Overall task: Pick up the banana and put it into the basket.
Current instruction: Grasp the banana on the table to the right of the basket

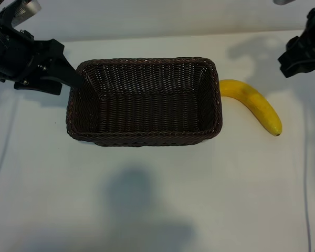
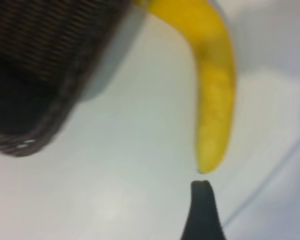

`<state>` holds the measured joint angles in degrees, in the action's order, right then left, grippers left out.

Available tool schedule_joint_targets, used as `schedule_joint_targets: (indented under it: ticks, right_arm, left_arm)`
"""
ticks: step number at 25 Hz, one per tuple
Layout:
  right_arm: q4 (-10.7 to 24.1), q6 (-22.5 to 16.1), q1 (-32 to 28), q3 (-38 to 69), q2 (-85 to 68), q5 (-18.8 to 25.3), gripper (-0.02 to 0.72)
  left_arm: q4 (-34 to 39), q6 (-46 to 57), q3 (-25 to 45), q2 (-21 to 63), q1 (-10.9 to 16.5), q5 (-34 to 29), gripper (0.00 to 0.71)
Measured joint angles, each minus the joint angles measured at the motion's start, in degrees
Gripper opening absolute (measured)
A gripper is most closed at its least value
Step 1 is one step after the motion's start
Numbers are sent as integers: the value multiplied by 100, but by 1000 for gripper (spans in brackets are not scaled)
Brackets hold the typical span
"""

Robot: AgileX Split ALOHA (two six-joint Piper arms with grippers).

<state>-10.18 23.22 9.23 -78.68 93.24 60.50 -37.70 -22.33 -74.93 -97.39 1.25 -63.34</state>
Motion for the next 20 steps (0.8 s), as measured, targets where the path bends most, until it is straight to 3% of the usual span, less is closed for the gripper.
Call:
schedule_joint_targets:
  ticks: [4,10,15,20]
  right_arm:
    - [-89,223,-46,0,388,-234,524]
    - [-877,944,-46,0,1020,-542,524]
    - [-930,1405,9,0,1442,-725,524]
    - [-935,1631,241,0,1663,-1300,524]
  left_arm:
    - [-266,-122,24,25,0,0,573]
    - [-662,-326,24,43,0,-104,573]
    - [-704,-398,24,43,0,-152,573]
    - [-704,-408,-28,43,0,-173,573]
